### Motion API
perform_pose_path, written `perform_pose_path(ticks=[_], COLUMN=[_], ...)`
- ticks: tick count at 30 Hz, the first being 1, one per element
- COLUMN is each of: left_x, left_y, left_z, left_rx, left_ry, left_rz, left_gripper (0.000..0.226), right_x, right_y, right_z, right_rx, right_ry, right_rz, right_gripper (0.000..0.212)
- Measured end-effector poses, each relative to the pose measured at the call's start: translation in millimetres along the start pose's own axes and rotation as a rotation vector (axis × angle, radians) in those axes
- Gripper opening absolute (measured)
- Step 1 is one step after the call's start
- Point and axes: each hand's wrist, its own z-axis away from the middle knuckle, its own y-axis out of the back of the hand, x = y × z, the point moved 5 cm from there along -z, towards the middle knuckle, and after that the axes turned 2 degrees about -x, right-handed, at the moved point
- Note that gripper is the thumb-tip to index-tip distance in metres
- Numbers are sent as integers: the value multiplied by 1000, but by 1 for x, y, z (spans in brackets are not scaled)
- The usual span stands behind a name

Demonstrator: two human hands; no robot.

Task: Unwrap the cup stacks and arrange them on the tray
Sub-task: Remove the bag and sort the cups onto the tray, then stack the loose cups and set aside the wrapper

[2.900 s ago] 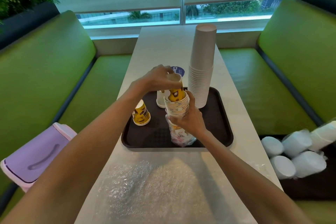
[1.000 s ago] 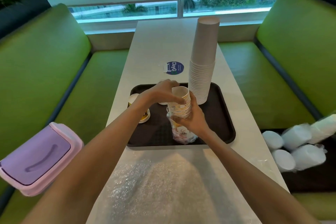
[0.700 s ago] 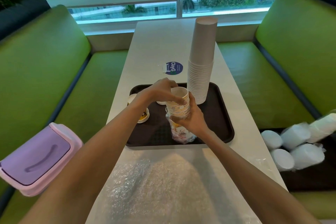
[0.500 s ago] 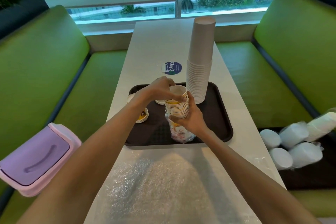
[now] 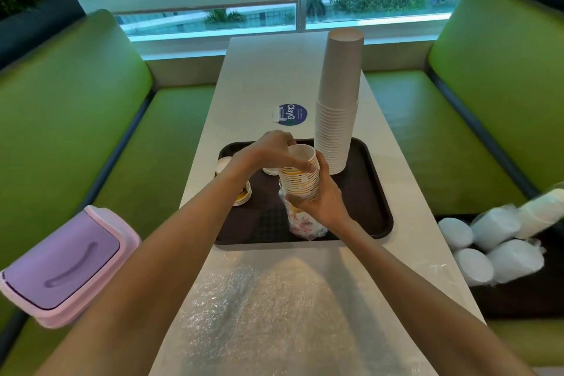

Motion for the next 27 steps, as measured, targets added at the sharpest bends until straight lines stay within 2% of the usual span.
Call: perform_pose_path(ticks=[6,13,17,21,23,25,27], left_x=[-1,2,-30,-50,-56,-69,-90], left_y=[1,39,49,33,25,26,35], left_z=[-1,10,20,32,35,36,36], left_rx=[44,181,42,-127,-151,-56,161], left_ry=[-2,-67,57,142,150,144,141], left_rz=[-24,68,145,148,163,281,427], left_gripper=[65,59,68,42,44,43,43], right_x=[0,2,5,6,6,6,8], right_y=[1,10,12,9,7,6,6], right_z=[-3,-5,-5,-6,-6,-7,-8], right_rx=[-11,-2,9,-2,-6,-13,-16], right_ry=[16,36,14,-10,-19,-27,-31], right_rz=[19,12,-22,-37,-36,-35,-35], right_gripper=[105,98,98,104,106,105,102])
